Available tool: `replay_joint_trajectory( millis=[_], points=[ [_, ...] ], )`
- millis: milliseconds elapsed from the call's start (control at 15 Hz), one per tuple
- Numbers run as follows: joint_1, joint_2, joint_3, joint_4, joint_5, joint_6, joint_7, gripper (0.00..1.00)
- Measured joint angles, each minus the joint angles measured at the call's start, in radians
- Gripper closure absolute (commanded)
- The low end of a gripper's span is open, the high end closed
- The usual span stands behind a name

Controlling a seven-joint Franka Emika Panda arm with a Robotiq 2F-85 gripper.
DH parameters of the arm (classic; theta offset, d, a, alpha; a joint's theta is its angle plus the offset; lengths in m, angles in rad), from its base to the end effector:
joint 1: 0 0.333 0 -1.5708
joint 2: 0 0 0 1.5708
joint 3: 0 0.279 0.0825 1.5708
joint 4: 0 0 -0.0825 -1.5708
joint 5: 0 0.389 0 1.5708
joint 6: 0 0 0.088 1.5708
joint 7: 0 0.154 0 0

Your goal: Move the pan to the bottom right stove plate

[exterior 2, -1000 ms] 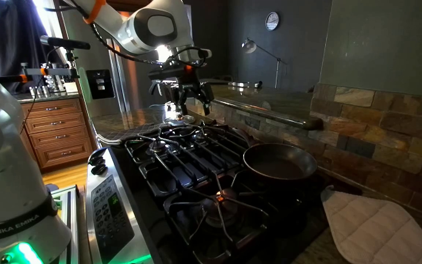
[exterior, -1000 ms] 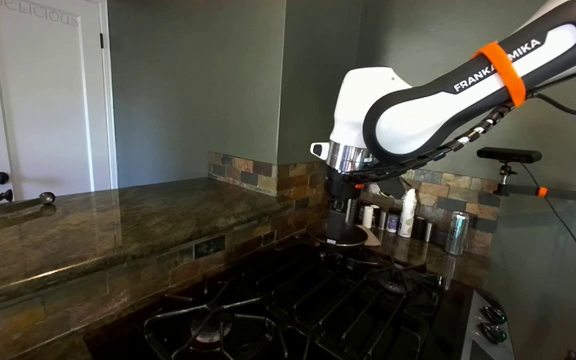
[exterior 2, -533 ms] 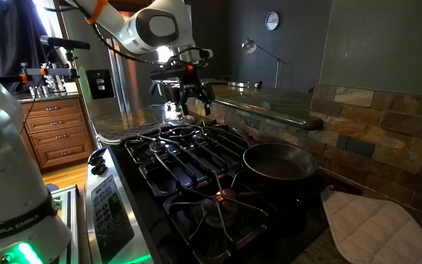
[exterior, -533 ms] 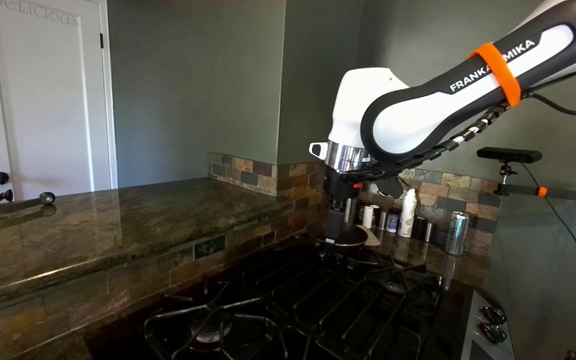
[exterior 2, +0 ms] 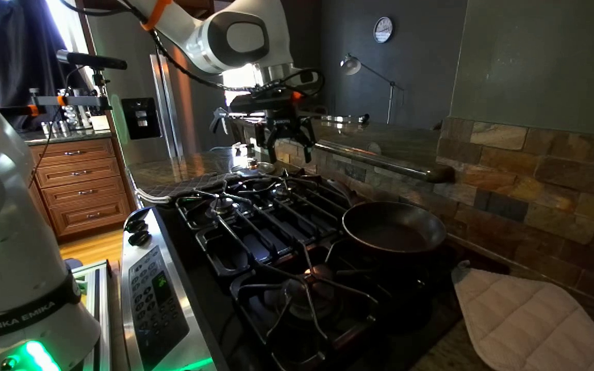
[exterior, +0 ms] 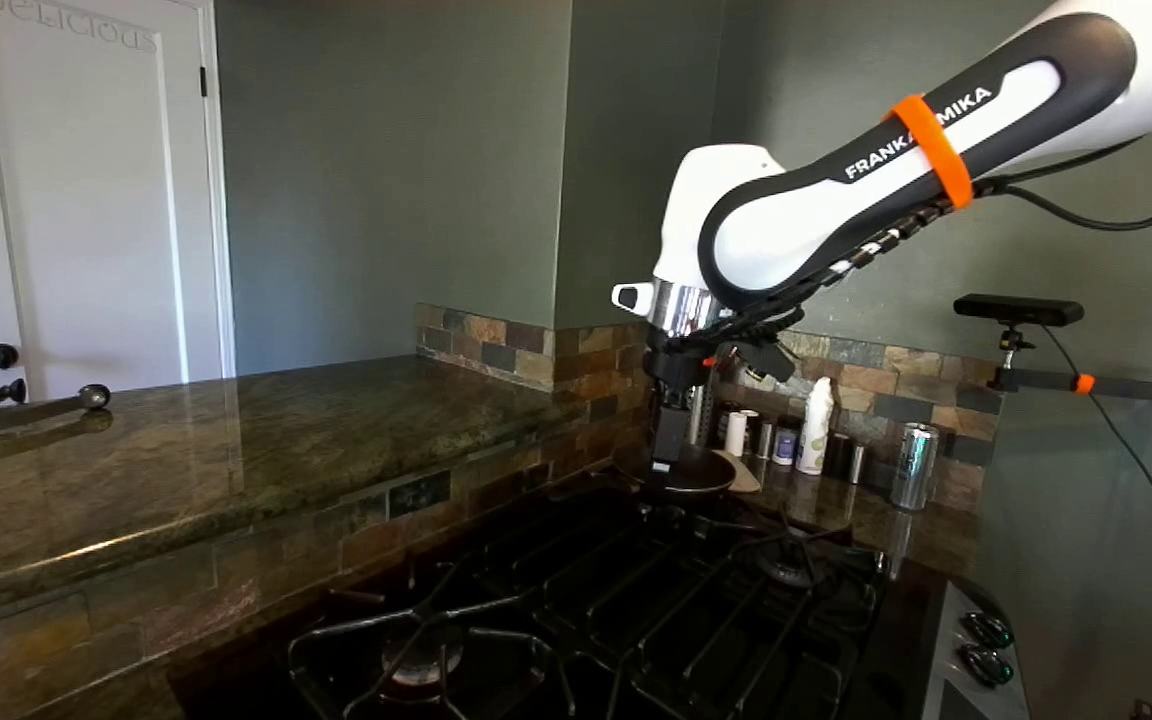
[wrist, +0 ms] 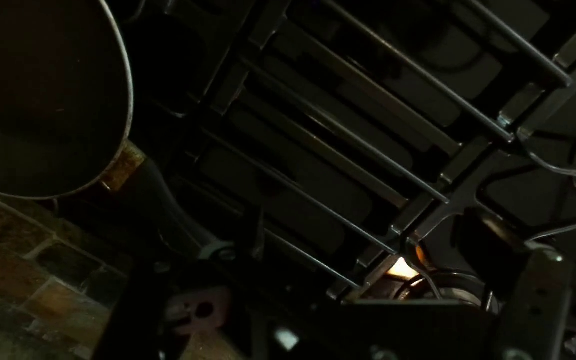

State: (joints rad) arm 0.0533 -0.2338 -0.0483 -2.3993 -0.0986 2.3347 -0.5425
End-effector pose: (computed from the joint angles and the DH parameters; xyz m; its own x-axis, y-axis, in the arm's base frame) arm 0.4969 -0.0019 0.3370 0.8105 0.5761 0.1059 0.5604 -0.8153 0.1460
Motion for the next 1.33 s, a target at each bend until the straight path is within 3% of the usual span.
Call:
replay_joint_trajectory(
  millis=[933, 1333],
  points=[
    [-0.055, 0.245, -0.025, 0.214, 0.005, 0.0, -0.284, 0.0],
    [-0.086, 0.341, -0.022, 0.302, 0.069, 0.0, -0.393, 0.0]
  ],
)
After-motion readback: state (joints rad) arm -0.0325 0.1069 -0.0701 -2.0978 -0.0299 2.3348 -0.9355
